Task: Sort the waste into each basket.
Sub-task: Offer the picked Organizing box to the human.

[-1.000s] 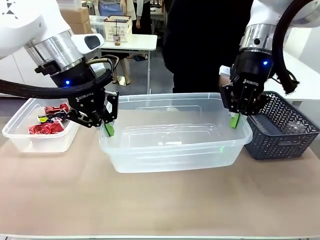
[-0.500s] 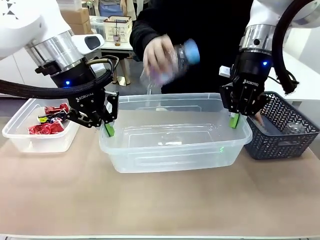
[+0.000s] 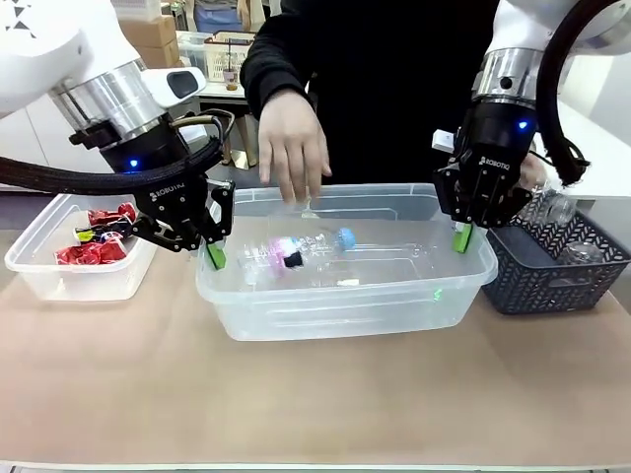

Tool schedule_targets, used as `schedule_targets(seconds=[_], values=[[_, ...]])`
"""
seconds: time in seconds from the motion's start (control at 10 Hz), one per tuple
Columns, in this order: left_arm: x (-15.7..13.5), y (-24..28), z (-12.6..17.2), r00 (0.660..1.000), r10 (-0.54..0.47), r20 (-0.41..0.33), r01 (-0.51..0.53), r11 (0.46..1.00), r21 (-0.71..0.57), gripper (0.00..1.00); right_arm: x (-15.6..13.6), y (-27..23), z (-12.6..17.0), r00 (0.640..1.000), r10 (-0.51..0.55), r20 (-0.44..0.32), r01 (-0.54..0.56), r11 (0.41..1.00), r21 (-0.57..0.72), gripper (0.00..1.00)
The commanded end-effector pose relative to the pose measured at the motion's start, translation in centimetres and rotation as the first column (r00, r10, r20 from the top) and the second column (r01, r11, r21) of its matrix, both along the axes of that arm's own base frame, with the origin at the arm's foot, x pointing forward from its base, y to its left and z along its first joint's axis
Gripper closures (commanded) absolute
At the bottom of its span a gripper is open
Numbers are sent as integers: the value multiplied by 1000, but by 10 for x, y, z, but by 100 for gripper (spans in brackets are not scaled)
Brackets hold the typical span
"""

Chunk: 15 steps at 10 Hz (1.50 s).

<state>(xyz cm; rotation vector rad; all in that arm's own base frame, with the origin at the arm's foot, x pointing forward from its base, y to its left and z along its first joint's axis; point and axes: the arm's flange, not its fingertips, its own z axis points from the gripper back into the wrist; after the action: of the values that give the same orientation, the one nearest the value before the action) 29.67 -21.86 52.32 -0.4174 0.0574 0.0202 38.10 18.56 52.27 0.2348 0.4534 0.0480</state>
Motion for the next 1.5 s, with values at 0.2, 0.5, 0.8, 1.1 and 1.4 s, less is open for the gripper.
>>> schedule_targets(seconds=[0.2, 0.5, 0.8, 1.1, 1.4], values=[[0, 5, 1, 1000, 14, -10, -14, 1000, 19, 100, -2, -8, 2, 1000, -12, 1, 12, 1000, 24, 100], [0, 5, 1, 1000, 14, -10, -14, 1000, 19, 100, -2, -8, 2, 1000, -12, 1, 12, 1000, 24, 100], [0, 5, 1, 1000, 14, -10, -14, 1000, 19, 100, -2, -8, 2, 1000, -12, 1, 12, 1000, 24, 100], [0, 5, 1, 1000, 14, -10, -14, 1000, 19, 100, -2, -8, 2, 1000, -12, 1, 12, 1000, 24, 100], [0, 5, 1, 1000, 14, -10, -14, 1000, 19, 100, -2, -8, 2, 1000, -12, 1, 12, 1000, 24, 100]])
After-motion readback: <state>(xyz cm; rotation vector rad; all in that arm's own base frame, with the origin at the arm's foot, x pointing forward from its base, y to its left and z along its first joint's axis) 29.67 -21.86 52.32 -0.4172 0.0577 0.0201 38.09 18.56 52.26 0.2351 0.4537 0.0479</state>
